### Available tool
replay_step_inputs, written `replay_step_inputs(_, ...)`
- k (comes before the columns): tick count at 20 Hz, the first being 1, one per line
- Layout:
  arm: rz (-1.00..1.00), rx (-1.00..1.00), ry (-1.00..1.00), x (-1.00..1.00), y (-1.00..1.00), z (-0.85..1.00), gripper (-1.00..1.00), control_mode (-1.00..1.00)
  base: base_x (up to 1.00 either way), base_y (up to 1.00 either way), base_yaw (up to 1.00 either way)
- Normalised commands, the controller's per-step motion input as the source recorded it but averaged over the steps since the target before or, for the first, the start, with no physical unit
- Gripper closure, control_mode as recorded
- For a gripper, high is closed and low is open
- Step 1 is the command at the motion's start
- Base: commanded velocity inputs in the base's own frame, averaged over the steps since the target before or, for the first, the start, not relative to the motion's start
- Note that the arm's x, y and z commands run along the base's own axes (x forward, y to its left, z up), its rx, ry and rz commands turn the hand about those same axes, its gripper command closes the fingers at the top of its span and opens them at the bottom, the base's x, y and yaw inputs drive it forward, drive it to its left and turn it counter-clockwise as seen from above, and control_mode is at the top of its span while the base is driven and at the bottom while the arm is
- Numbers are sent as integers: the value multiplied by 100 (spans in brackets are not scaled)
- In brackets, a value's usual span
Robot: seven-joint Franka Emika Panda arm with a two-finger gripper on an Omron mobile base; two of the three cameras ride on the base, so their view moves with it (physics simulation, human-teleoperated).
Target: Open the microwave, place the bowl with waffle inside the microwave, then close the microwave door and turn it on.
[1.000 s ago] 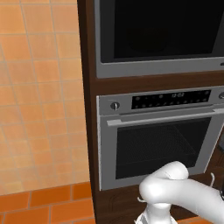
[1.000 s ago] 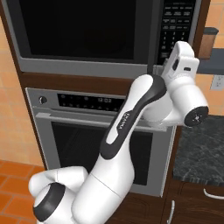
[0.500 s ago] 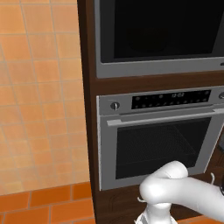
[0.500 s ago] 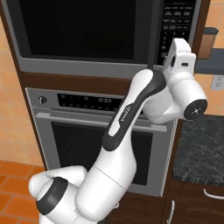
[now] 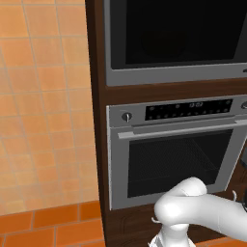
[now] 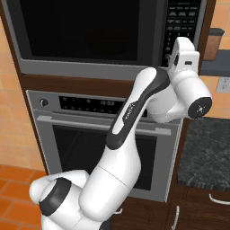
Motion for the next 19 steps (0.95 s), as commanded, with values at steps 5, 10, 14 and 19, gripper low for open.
replay_step_inputs(5,-4,-3,0,25,13,0,100,-100,0,0,0)
replay_step_inputs(10,-14,-5,0,51,22,0,100,-100,0,0,0)
replay_step_inputs(14,-15,-6,0,30,6,0,100,-100,0,0,0)
replay_step_inputs(19,-3,0,0,-23,-1,-6,100,-100,0,0,0)
